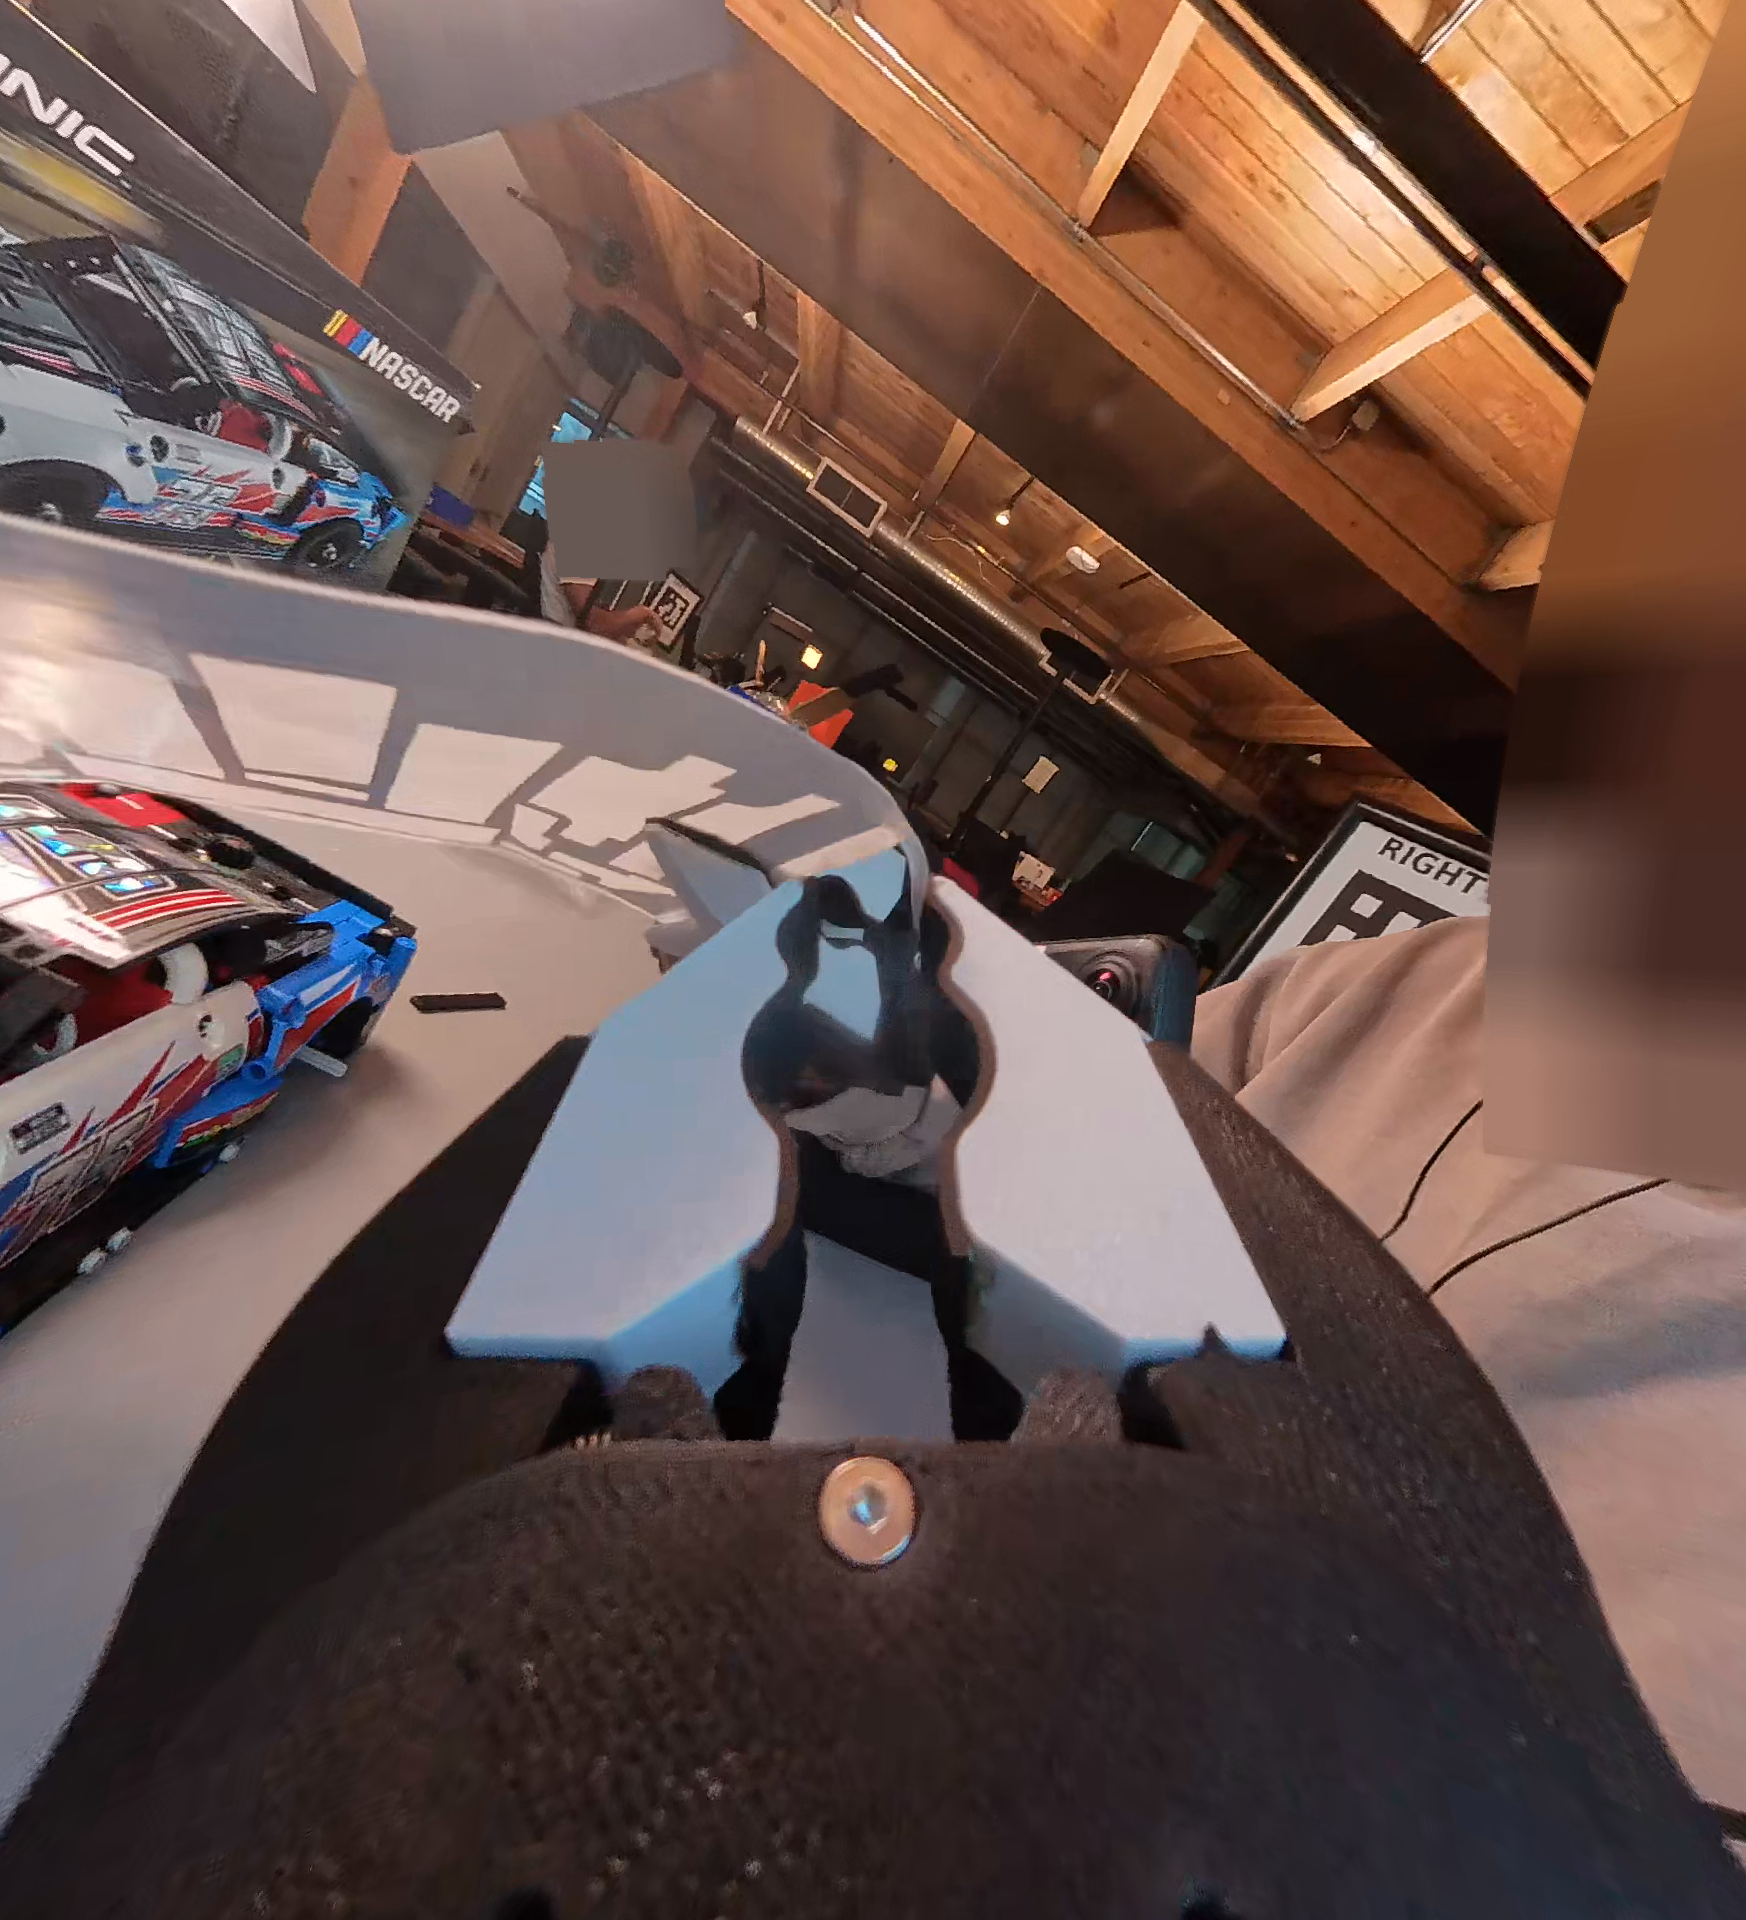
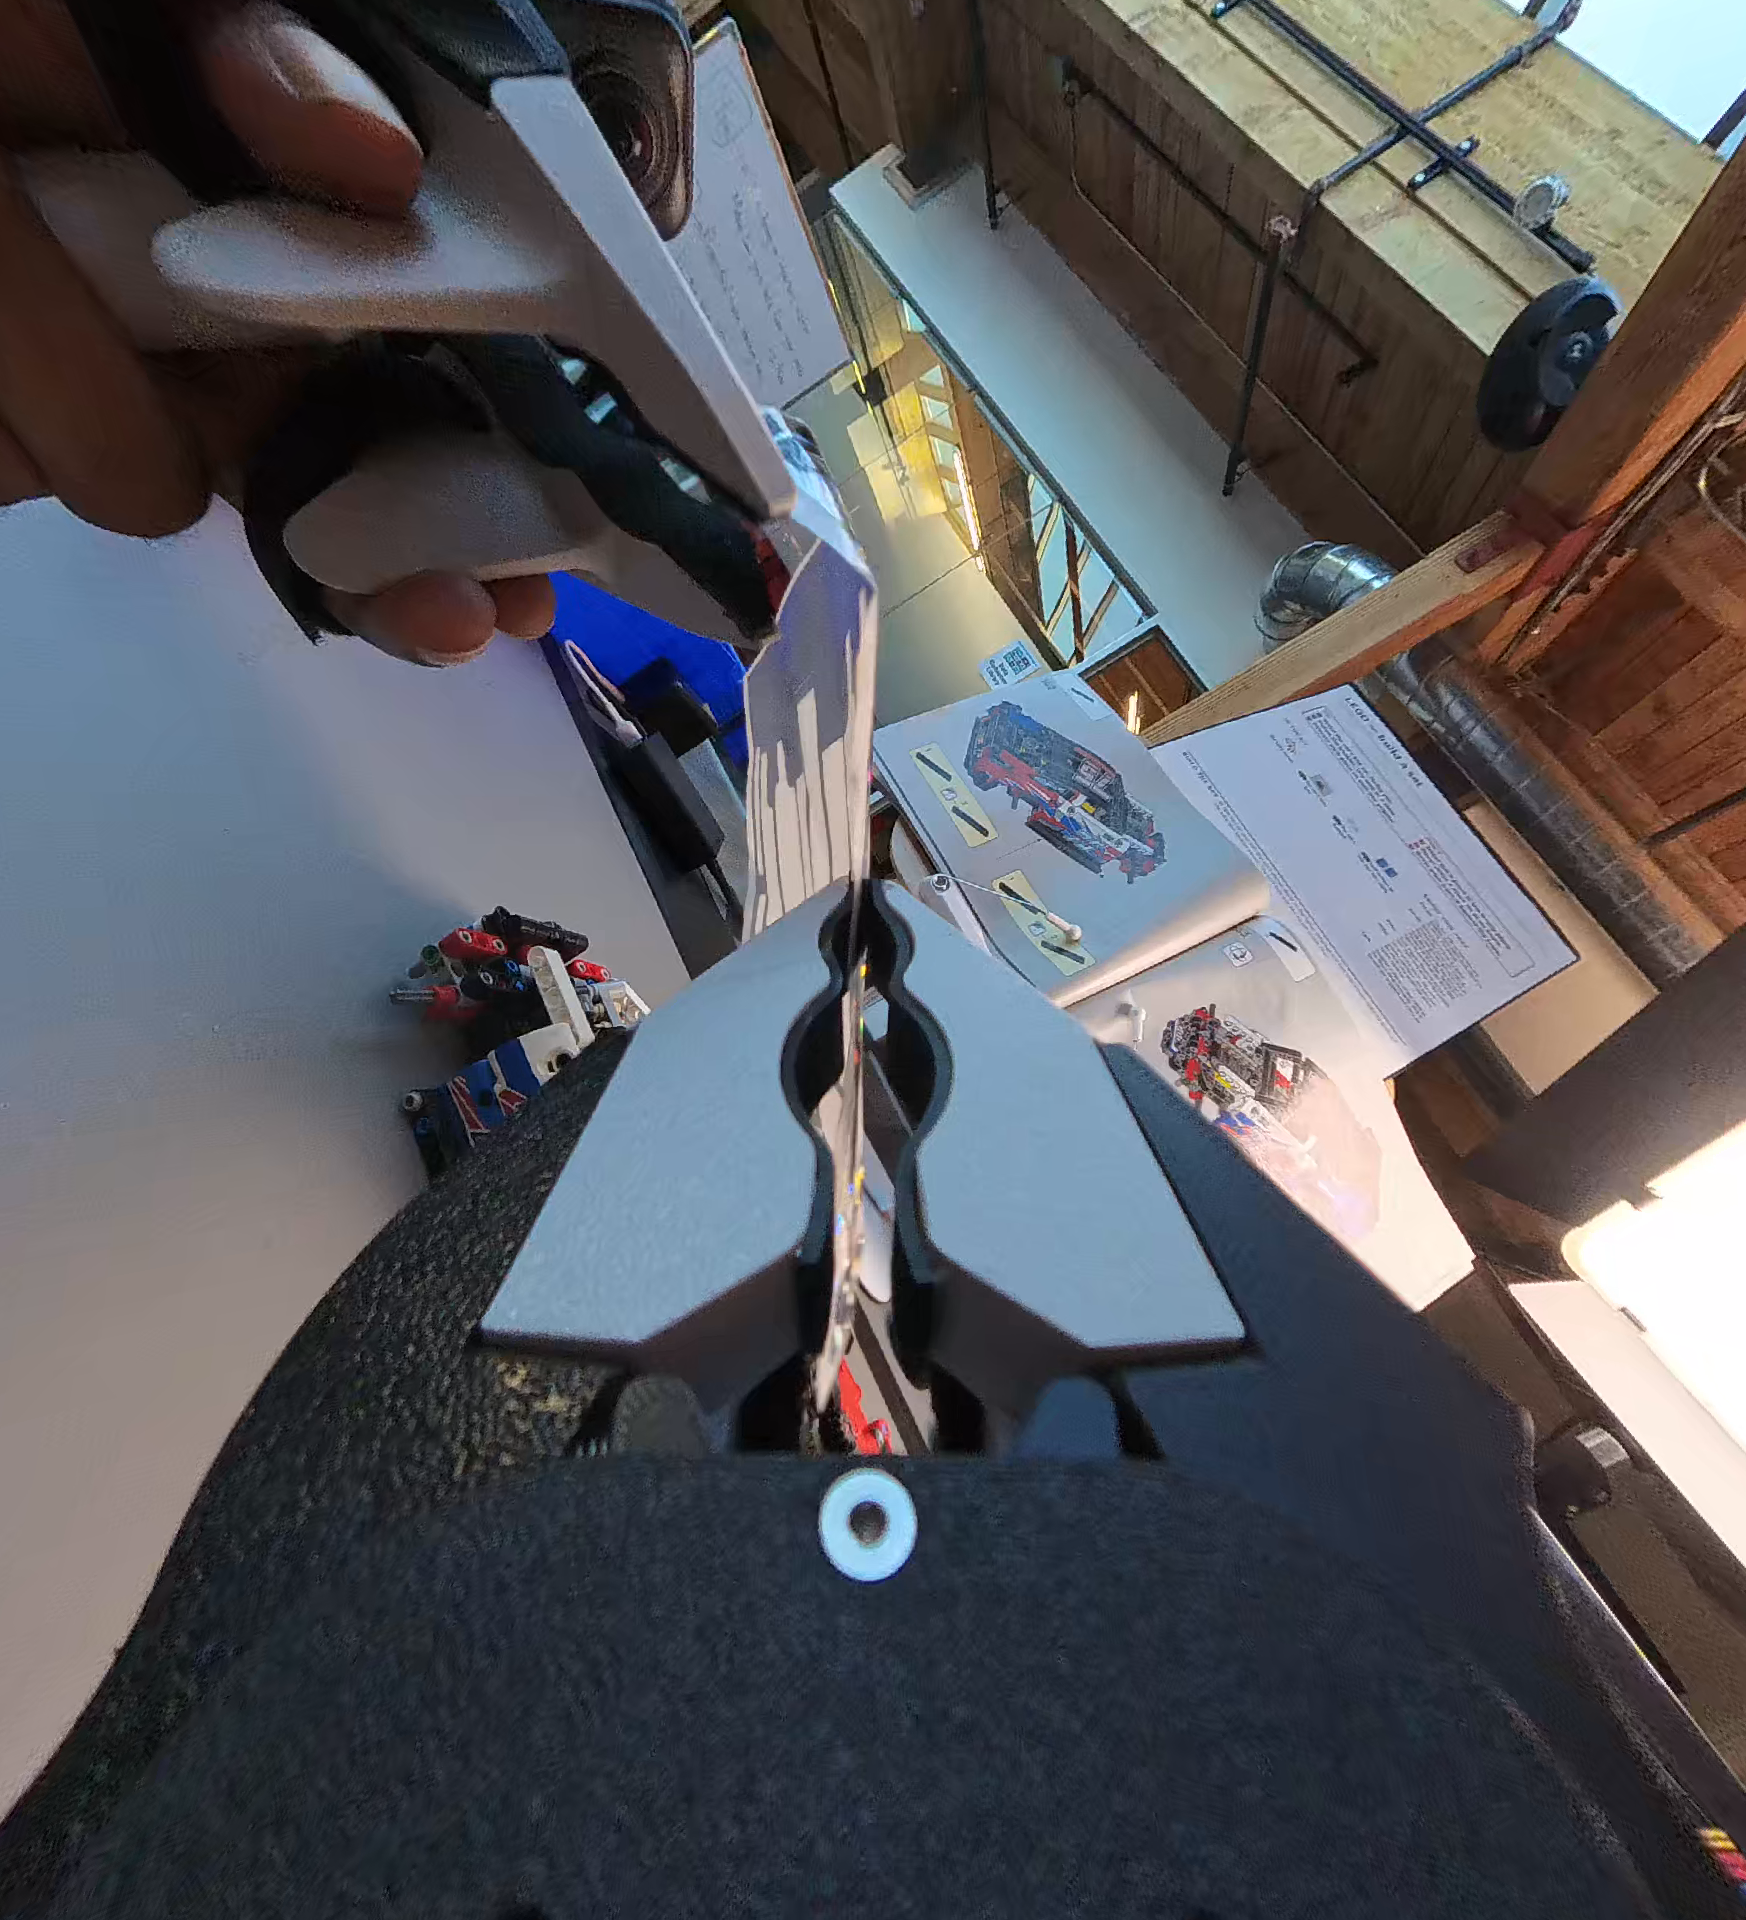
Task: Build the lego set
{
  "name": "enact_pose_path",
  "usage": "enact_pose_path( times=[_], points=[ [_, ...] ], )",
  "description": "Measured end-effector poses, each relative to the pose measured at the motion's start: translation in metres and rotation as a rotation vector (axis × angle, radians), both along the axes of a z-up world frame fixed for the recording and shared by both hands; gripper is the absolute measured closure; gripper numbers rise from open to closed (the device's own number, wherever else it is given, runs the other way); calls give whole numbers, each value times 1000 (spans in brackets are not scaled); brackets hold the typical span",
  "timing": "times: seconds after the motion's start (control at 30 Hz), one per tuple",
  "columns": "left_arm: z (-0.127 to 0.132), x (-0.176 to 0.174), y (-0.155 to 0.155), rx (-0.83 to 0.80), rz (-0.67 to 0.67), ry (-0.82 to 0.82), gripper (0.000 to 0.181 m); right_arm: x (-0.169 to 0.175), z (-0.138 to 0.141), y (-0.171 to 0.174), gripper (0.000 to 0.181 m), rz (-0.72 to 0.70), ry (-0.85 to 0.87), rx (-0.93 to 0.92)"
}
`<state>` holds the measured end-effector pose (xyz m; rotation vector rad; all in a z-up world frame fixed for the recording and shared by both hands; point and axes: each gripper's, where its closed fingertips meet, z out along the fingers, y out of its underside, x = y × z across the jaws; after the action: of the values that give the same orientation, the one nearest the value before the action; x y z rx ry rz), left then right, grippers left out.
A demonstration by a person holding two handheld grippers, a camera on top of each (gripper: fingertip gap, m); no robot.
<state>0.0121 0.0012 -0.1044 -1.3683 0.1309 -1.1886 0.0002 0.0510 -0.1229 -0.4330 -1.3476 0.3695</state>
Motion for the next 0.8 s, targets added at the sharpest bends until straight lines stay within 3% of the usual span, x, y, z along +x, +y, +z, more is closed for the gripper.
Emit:
enact_pose_path(
  times=[0.07, 0.23, 0.43, 0.6, 0.8],
  points=[
    [6, -1, -4, 16, -24, -38, 155, 1, 2, 1, 181, -4, 15, 14],
    [5, -1, -3, 3, -35, -70, 166, 2, 0, 2, 181, -8, 18, 39],
    [0, -8, 2, -39, -6, -99, 160, 1, -3, -1, 181, -10, 15, 104],
    [-11, -17, 10, -101, 45, -95, 181, 2, -4, -1, 181, -17, 17, 134],
    [-14, -18, 10, -94, 58, -50, 181, 4, -3, 3, 181, -21, 22, 125]
  ],
)
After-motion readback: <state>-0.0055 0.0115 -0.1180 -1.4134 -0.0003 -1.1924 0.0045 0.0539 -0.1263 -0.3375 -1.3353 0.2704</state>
